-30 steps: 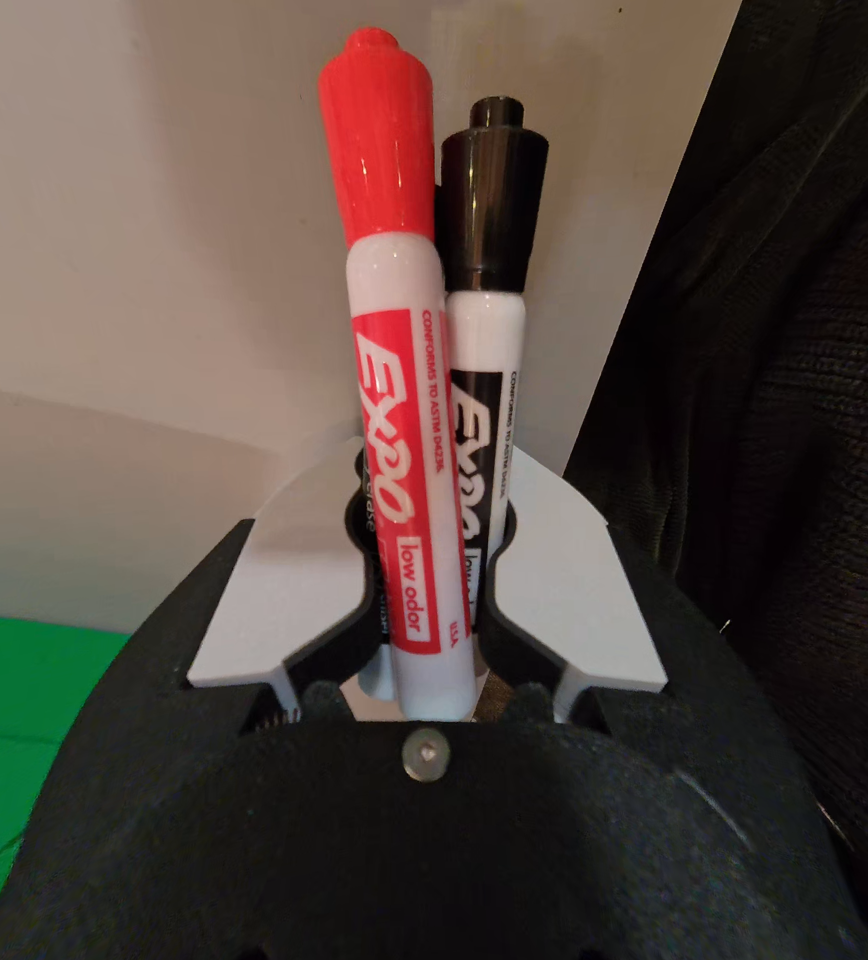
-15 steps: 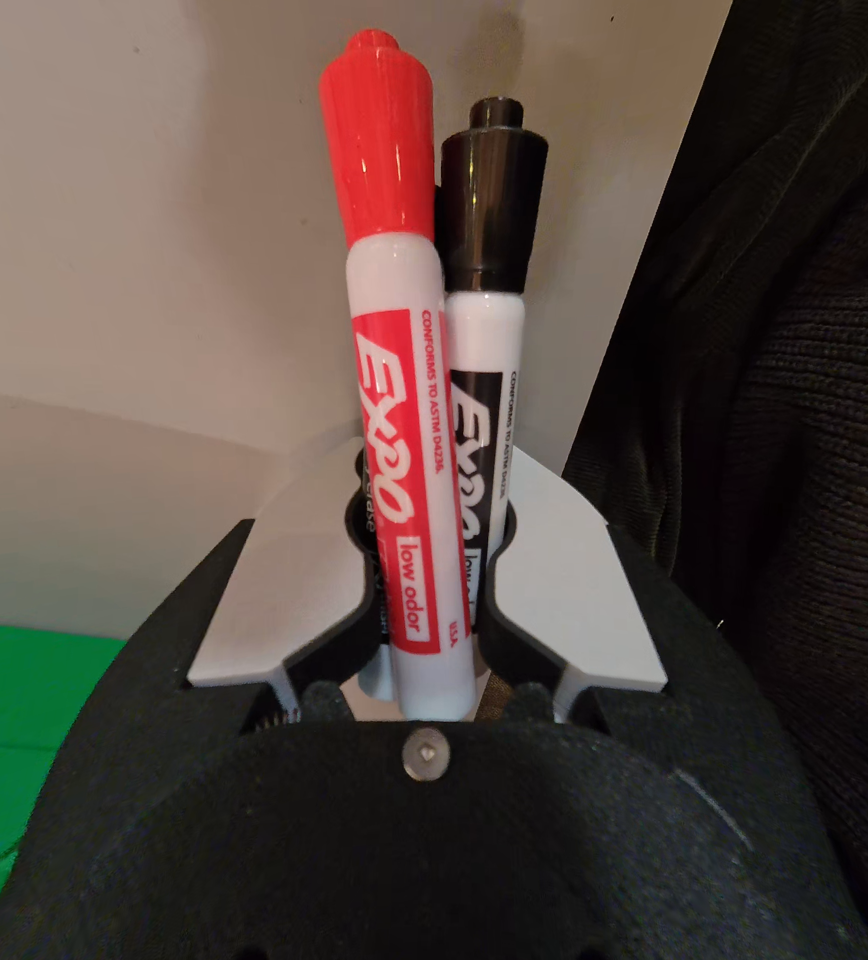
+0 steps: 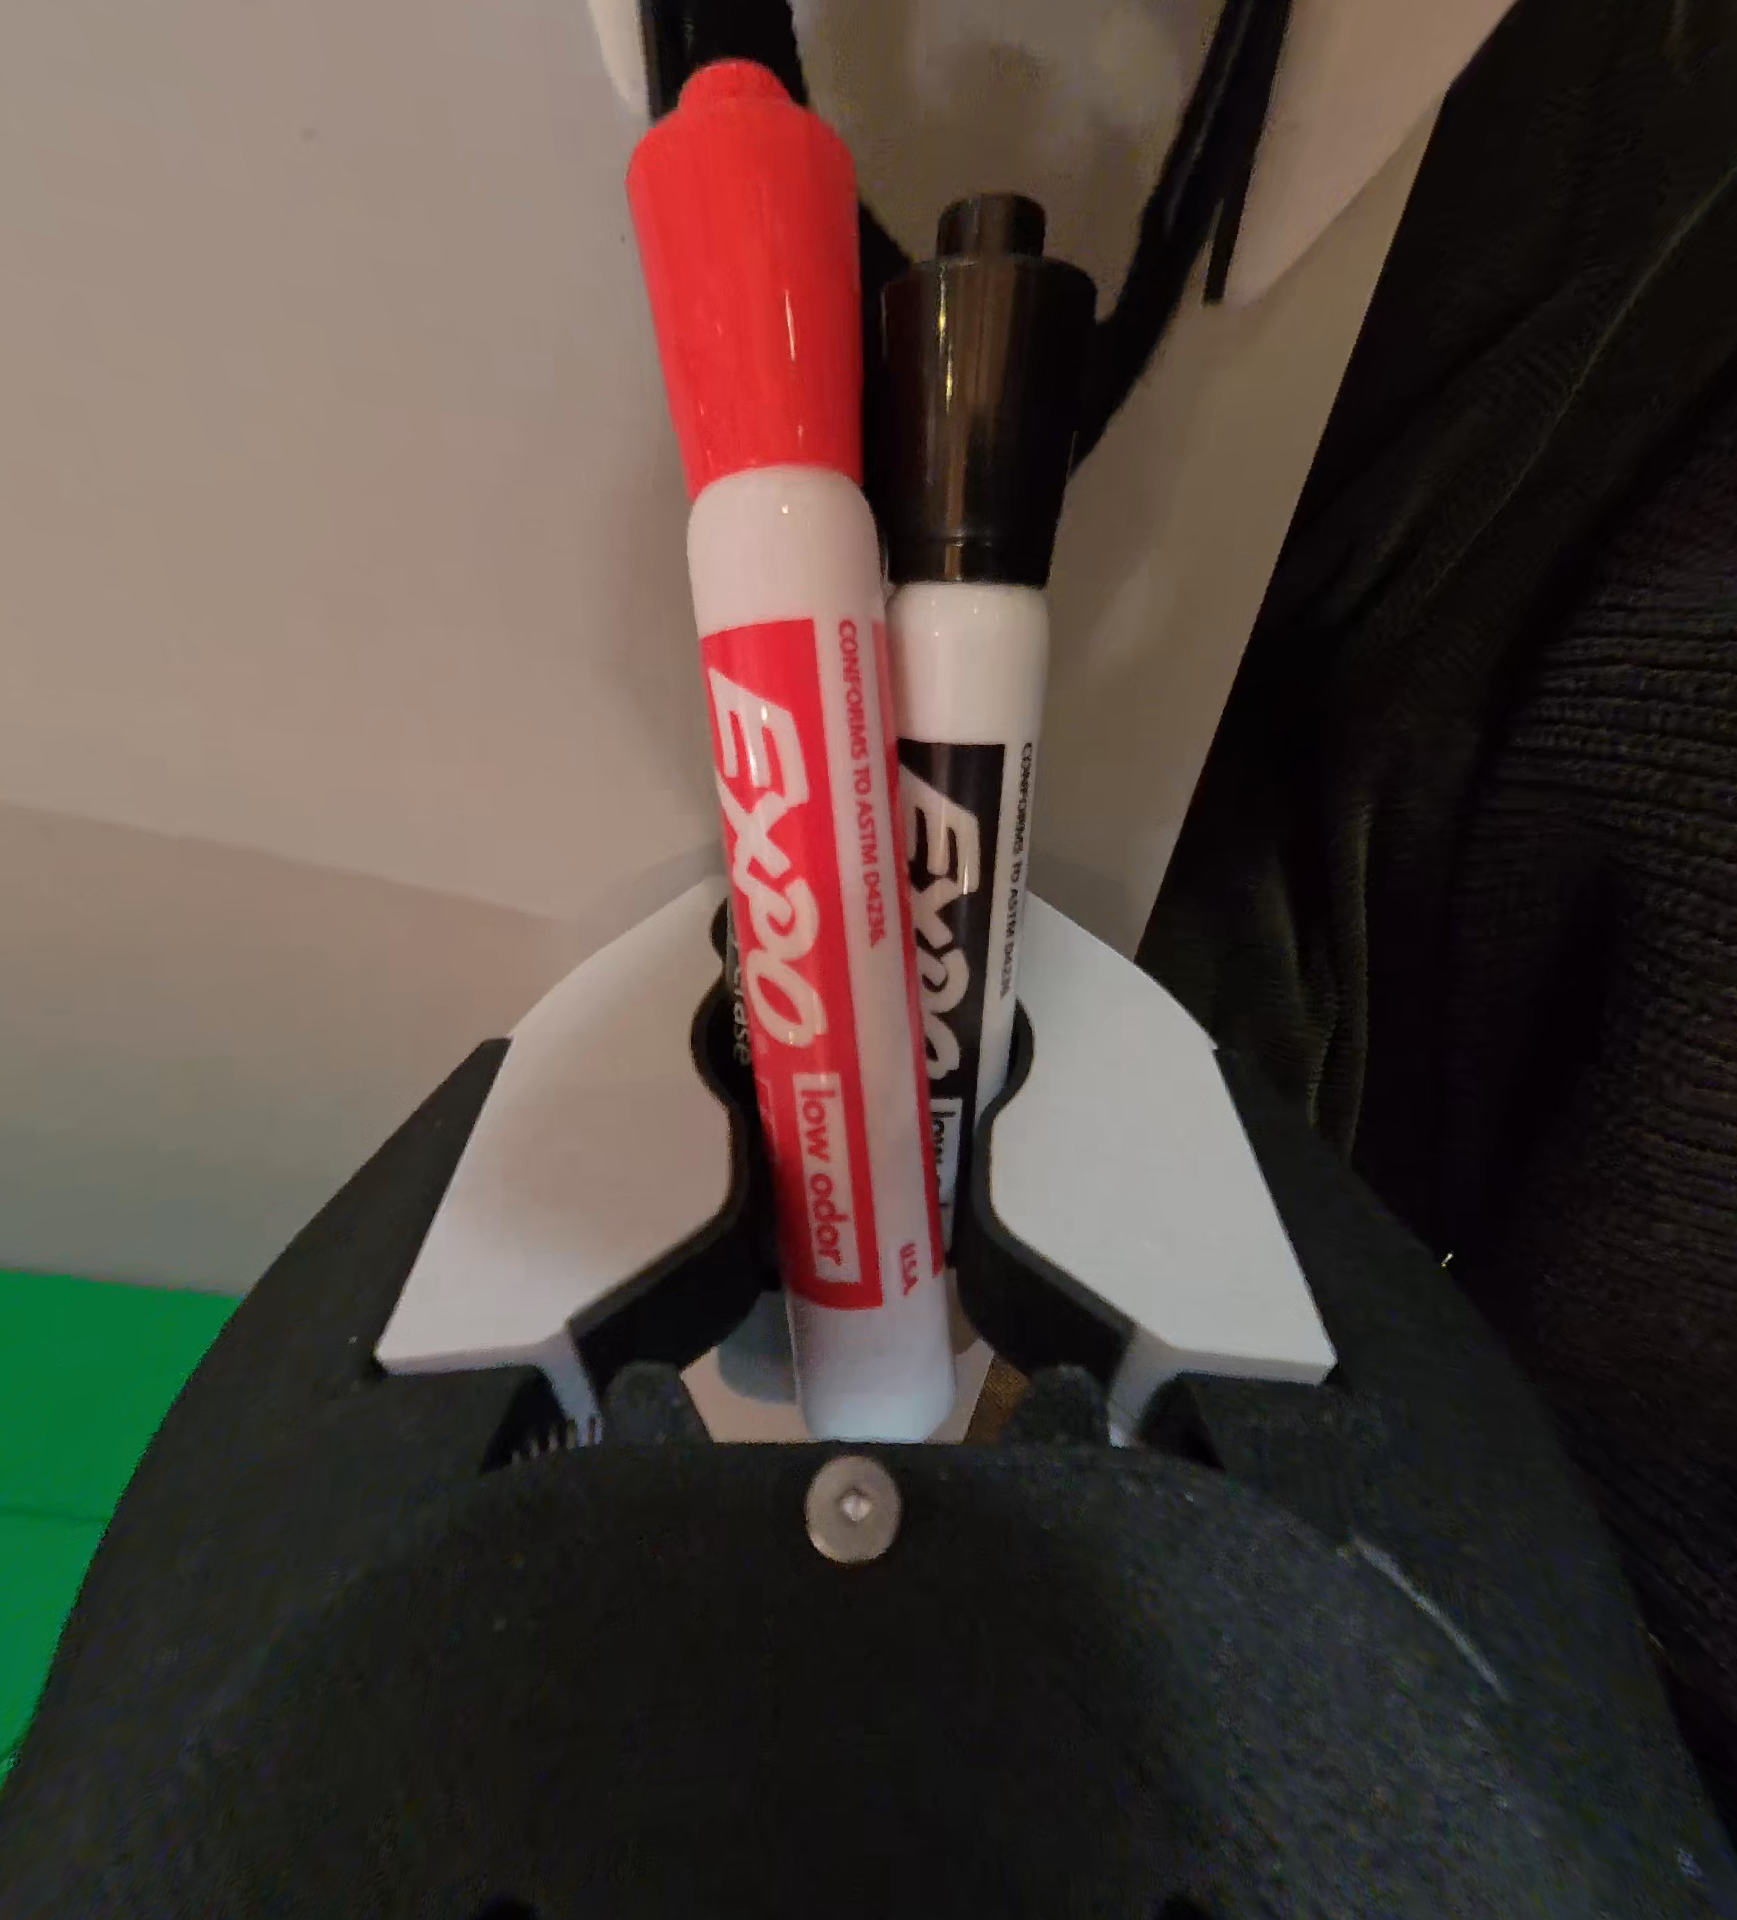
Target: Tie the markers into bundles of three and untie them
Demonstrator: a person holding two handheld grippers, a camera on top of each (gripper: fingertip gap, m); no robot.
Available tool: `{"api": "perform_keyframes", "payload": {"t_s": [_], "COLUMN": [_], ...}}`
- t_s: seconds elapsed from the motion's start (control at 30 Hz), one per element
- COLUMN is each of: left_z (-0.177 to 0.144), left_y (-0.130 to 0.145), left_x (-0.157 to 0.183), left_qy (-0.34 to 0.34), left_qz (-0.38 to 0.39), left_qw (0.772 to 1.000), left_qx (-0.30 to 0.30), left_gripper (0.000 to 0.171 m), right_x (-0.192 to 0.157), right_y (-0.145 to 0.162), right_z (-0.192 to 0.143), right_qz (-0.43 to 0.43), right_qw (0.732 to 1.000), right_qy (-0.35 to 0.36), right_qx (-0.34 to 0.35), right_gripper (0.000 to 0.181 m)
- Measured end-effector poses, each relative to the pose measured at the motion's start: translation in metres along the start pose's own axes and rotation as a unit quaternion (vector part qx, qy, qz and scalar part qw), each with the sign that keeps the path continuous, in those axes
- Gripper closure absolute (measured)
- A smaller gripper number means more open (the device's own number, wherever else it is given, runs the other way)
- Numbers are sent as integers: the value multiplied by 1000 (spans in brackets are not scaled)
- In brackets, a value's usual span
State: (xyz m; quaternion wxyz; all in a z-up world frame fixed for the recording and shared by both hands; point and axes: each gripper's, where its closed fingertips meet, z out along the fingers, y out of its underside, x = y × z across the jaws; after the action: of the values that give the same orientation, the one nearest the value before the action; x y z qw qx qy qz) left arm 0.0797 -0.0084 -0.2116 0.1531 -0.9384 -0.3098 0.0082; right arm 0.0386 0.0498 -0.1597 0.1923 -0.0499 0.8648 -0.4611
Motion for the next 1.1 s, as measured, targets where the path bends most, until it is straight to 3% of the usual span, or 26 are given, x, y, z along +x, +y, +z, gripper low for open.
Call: {"api": "perform_keyframes", "payload": {"t_s": [0.57,0.93,1.1], "left_z": [2,2,2], "left_y": [-4,-4,-4], "left_x": [9,9,9], "left_qy": [4,3,1], "left_qz": [14,9,10], "left_qw": [1000,1000,1000], "left_qx": [-2,-4,-6], "left_gripper": [125,126,125], "right_x": [-11,-9,-7], "right_y": [-20,-31,-30], "right_z": [27,23,23], "right_qz": [25,102,103], "right_qw": [999,990,991], "right_qy": [-12,-44,-37], "right_qx": [29,89,79], "right_gripper": [125,144,145]}}
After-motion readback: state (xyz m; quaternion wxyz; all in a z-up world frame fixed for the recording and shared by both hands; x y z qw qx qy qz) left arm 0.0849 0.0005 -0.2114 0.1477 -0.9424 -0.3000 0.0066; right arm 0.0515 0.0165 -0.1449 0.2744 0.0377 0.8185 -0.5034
